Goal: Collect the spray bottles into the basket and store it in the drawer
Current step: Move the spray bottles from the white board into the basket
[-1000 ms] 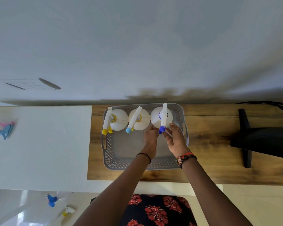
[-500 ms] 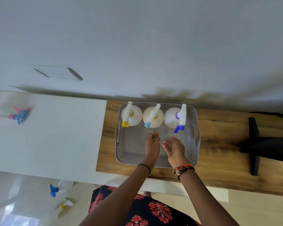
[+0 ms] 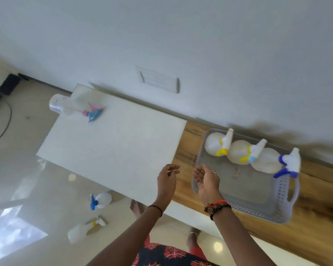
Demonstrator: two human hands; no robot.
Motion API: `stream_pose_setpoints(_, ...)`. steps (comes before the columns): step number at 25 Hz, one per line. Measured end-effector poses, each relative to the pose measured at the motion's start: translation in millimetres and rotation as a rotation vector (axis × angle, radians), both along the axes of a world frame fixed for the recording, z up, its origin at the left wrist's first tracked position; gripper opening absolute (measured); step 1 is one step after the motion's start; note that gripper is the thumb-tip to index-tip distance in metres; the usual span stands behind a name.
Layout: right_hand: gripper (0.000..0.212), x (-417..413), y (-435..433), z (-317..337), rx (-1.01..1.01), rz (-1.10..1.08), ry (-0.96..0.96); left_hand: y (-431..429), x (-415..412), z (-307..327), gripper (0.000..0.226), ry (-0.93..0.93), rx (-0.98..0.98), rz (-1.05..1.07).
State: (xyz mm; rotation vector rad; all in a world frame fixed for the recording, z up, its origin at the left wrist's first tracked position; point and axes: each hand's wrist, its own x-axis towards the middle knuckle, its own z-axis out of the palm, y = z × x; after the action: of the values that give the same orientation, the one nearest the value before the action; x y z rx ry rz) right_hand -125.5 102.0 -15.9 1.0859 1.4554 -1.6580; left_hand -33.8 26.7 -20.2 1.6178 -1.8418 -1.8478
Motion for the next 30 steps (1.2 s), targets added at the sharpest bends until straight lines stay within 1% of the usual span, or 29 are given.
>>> stream_pose_setpoints(3, 0.006, 18, -63, 2, -0.031, 0.079, 0.001, -68, 38, 2, 0.033, 0.013, -0.061, 0.048)
stream_pose_setpoints(5, 0.009, 32, -107, 1, -0.075, 0.142, -0.015, -119, 61, 3, 0.033, 0.007, -0.119, 0.076)
stream_pose_setpoints(7, 0.005, 50, -161, 3, -0.141, 0.216, -0.044, -176, 84, 4, 0.036, -0.014, -0.196, 0.08)
stream_pose_setpoints(9, 0.012, 72, -217, 2, -0.202, 0.298, -0.075, -235, 104, 6, 0.037, -0.036, -0.283, 0.063)
stream_pose_setpoints(12, 0.013, 104, -304, -2, -0.28, 0.396, -0.119, -328, 129, 5, 0.032, -0.091, -0.474, -0.001)
stream_pose_setpoints(13, 0.012, 113, -330, -5, -0.301, 0.414, -0.129, -356, 136, 5, 0.031, -0.119, -0.56, -0.045)
stream_pose_setpoints(14, 0.016, 122, -355, -6, -0.313, 0.434, -0.134, -383, 142, 4, 0.033, -0.164, -0.641, -0.104)
stream_pose_setpoints(16, 0.033, 135, -400, -12, -0.328, 0.471, -0.137, -433, 153, 2, 0.041, -0.281, -0.773, -0.257)
stream_pose_setpoints(18, 0.042, 142, -437, -19, -0.357, 0.479, -0.14, -473, 157, -1, 0.051, -0.357, -0.872, -0.426)
stream_pose_setpoints(20, 0.046, 145, -466, -29, -0.388, 0.499, -0.14, -505, 155, -4, 0.066, -0.374, -0.95, -0.592)
stream_pose_setpoints(22, 0.047, 144, -491, -41, -0.384, 0.489, -0.131, -534, 149, -9, 0.086, -0.411, -0.995, -0.754)
stream_pose_setpoints(23, 0.047, 143, -502, -48, -0.387, 0.438, -0.15, -545, 145, -12, 0.095, -0.45, -1.003, -0.833)
stream_pose_setpoints(25, 0.048, 143, -517, -61, -0.373, 0.4, -0.174, -562, 135, -21, 0.107, -0.544, -1.014, -0.995)
stream_pose_setpoints(28, 0.042, 148, -527, -71, -0.312, 0.477, -0.185, -577, 116, -36, 0.116, -0.687, -1.058, -1.215)
stream_pose_setpoints(30, 0.038, 150, -527, -75, -0.291, 0.527, -0.183, -582, 107, -46, 0.116, -0.764, -1.08, -1.292)
